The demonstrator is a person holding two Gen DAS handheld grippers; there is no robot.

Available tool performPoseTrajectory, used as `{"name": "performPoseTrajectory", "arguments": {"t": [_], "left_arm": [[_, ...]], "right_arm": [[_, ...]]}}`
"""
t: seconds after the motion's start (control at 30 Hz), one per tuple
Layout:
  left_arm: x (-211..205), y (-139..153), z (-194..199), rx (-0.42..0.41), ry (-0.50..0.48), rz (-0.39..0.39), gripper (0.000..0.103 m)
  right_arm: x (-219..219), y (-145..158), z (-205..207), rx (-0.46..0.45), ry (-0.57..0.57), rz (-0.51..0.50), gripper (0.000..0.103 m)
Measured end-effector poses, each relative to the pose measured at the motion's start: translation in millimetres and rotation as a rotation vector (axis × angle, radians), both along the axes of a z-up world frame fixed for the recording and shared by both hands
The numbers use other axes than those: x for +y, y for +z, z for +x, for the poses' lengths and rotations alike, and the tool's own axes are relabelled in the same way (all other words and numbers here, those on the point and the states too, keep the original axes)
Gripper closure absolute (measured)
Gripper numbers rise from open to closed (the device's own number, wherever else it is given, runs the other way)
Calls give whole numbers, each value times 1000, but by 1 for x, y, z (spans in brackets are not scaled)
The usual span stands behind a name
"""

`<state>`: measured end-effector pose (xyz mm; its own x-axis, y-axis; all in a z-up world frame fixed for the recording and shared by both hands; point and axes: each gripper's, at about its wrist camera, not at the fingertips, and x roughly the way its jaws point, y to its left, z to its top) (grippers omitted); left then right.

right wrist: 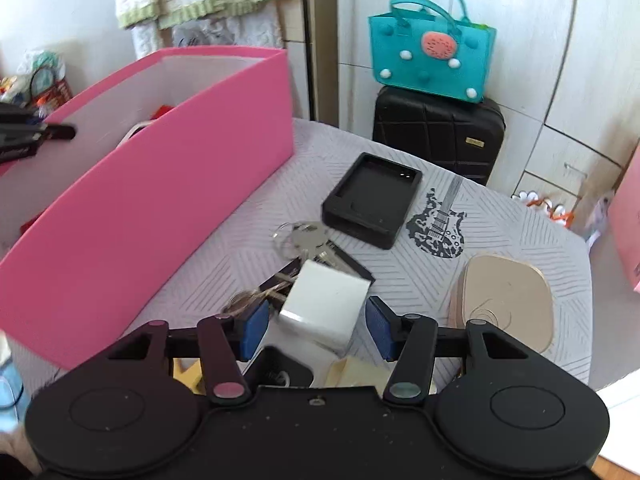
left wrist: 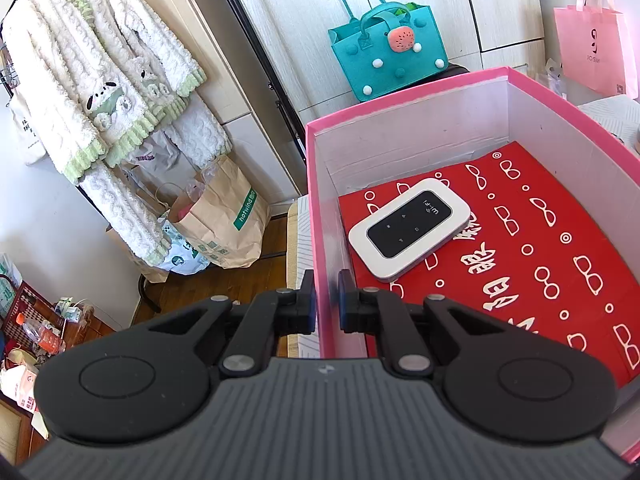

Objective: Organize rigid objects
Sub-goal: 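Grasp the white charger plug with the right gripper and lift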

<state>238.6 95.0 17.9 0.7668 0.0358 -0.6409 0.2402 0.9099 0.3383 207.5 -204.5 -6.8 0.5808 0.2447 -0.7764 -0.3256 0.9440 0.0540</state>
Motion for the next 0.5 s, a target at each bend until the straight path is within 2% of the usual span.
{"name": "performPoseTrajectory", "arguments": {"t": [0.13, 0.23, 0.5], "left_arm": [[0, 0, 0, 0, 0, 0, 93], [0, 0, 0, 0, 0, 0, 93], [-1, 0, 0, -1, -2, 3, 93]], "right_arm": [[-5, -6, 5, 16, -23, 28, 44], [-6, -6, 3, 16, -26, 38, 51], [2, 4, -7, -28, 2, -6, 53]]}}
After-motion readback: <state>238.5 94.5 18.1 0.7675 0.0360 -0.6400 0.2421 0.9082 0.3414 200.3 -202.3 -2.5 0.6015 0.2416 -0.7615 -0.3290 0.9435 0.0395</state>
